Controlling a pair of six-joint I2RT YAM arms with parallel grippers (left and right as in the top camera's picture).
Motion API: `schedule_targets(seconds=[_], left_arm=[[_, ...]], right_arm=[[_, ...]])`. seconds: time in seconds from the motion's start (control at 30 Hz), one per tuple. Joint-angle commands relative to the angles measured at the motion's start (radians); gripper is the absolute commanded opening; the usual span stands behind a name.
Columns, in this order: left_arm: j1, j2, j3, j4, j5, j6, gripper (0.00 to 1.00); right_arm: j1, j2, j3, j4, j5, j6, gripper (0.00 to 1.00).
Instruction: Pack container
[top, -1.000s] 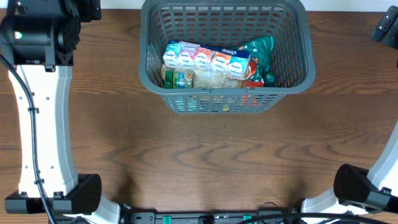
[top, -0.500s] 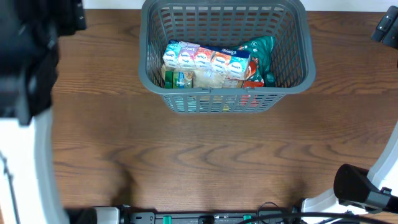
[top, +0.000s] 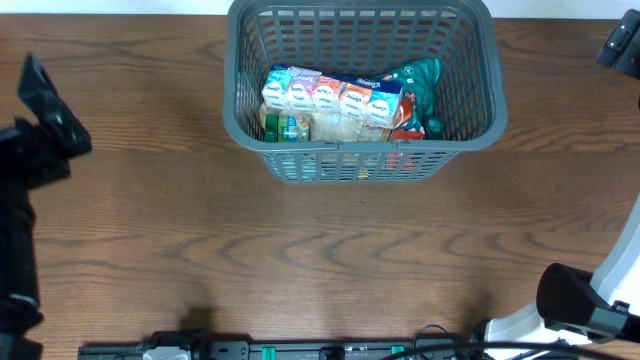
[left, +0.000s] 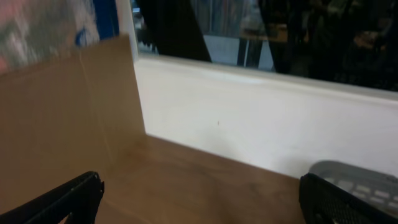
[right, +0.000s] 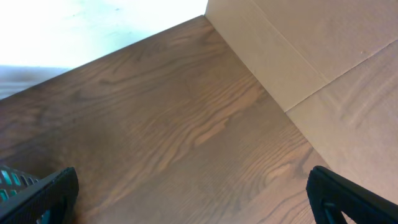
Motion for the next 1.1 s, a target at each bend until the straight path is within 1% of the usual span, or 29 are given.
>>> schedule_targets(seconds=[0.0, 0.2, 0.33, 0.5, 0.63, 0.87, 1.07], left_arm=[[0.005, -0.066, -0.158, 0.041, -0.008, -0.069, 0.99], [0.005, -0.216, -0.512, 0.24, -0.008, -0.152, 0.99], [0.005, -0.301, -0.725, 0.358, -0.008, -0.256, 0.99], [0.005, -0.402, -0.941, 0.462, -0.008, -0.389, 0.99], [0.005, -0.48, -1.076, 0.512, 0.0, -0.457, 0.99], [0.005, -0.606, -1.252, 0.601, 0.031, -0.48, 0.99], [0.005, -0.682, -1.353, 0.621, 0.072, -0.483, 0.99]], right_arm=[[-0.006, 0.0, 0.002, -0.002, 0.003, 0.018, 0.99], [-0.006, 0.0, 0.002, -0.002, 0.003, 0.018, 0.99], [-0.006, 0.0, 0.002, -0.002, 0.003, 0.018, 0.99], [-0.006, 0.0, 0.002, -0.002, 0.003, 0.018, 0.99], [-0.006, 0.0, 0.002, -0.002, 0.003, 0.018, 0.99], [-0.006, 0.0, 0.002, -0.002, 0.003, 0.018, 0.99], [-0.006, 0.0, 0.002, -0.002, 0.003, 0.018, 0.99]])
